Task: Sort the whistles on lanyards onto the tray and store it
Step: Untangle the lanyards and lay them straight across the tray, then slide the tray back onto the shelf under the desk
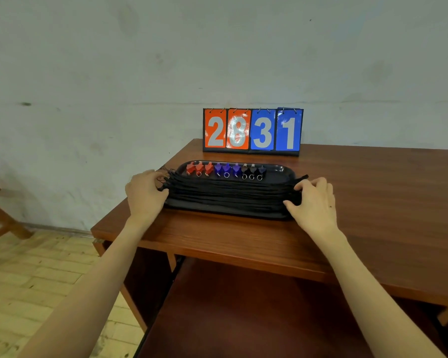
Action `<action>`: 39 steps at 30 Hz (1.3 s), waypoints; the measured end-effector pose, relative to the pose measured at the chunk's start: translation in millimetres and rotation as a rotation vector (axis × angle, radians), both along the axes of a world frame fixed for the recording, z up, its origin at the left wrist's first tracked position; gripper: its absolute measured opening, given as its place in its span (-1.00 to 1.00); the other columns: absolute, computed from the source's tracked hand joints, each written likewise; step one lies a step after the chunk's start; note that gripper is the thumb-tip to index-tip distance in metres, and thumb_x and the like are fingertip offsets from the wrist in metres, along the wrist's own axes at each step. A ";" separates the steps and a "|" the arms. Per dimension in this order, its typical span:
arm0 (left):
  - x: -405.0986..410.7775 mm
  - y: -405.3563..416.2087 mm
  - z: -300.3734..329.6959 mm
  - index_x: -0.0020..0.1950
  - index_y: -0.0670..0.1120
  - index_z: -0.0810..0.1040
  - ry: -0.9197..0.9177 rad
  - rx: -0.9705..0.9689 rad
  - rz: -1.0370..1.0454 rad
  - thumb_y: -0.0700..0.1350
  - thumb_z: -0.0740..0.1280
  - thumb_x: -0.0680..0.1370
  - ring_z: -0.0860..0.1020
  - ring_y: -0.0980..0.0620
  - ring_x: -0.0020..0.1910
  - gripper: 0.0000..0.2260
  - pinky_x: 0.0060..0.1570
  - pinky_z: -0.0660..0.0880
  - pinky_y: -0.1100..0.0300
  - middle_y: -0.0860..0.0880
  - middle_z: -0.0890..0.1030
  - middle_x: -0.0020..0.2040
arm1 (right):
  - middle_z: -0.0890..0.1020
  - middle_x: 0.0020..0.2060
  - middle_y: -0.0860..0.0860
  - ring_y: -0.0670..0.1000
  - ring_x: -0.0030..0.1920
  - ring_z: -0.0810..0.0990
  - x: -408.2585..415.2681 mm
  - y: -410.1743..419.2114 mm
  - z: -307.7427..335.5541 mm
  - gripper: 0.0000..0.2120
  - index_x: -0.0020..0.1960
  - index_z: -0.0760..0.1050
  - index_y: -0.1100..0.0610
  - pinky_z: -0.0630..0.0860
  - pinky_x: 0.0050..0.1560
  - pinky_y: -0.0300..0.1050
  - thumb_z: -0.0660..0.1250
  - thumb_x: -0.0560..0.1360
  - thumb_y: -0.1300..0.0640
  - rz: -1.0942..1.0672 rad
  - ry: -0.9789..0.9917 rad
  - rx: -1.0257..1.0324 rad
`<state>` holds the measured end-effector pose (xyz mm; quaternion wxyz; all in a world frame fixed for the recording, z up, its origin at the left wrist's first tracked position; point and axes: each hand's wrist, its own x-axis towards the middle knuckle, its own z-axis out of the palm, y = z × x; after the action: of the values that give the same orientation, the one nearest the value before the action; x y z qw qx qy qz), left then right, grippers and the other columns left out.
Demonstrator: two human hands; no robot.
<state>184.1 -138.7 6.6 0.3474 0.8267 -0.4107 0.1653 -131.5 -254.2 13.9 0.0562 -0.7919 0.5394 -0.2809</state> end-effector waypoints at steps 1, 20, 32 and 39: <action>-0.9 1.8 -1.5 0.26 -0.14 0.57 -0.010 -0.016 0.023 -0.15 0.44 0.44 0.46 -0.21 0.28 -0.61 0.26 0.37 -0.13 -0.17 0.55 0.27 | 0.41 0.18 0.15 0.13 0.20 0.38 -1.4 2.5 -0.3 -0.61 0.23 0.42 0.15 0.40 0.17 -0.02 0.39 0.48 0.02 -0.005 -0.032 -0.006; -52.8 19.7 -16.9 0.23 -0.22 0.34 0.269 -0.038 0.351 0.13 0.41 0.45 0.51 -0.29 -0.01 -0.44 -0.10 0.51 -0.05 -0.31 0.33 0.22 | 0.44 -0.42 -0.03 0.00 -0.42 0.41 -18.9 31.5 -16.4 -0.55 -0.29 0.36 0.13 0.26 -0.39 -0.15 0.08 0.62 -0.15 -0.066 0.058 0.159; -42.4 16.6 -0.8 -0.36 -0.23 0.47 0.405 0.119 0.193 -0.10 0.27 0.45 0.35 -0.04 -0.51 -0.75 -0.44 0.28 0.23 -0.10 0.44 -0.46 | 0.49 -0.27 0.03 0.12 -0.22 0.51 -5.0 21.7 -13.4 -0.66 -0.17 0.36 0.16 0.36 -0.21 -0.10 0.20 0.58 -0.11 -0.085 -0.098 0.244; -45.3 19.9 7.5 -0.25 -0.21 0.58 0.512 0.113 0.120 -0.18 0.25 0.47 0.63 -0.06 -0.29 -0.82 -0.25 0.50 0.15 -0.14 0.68 -0.27 | 0.66 -0.39 -0.01 0.00 -0.31 0.61 -3.8 15.4 -3.1 -0.79 -0.16 0.58 0.20 0.45 -0.30 -0.17 0.31 0.46 0.05 -0.139 -0.298 0.444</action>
<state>138.9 -118.8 14.1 0.3826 0.8826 -0.2682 -0.0520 -135.3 -238.8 10.8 0.2877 -0.6713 0.6264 -0.2722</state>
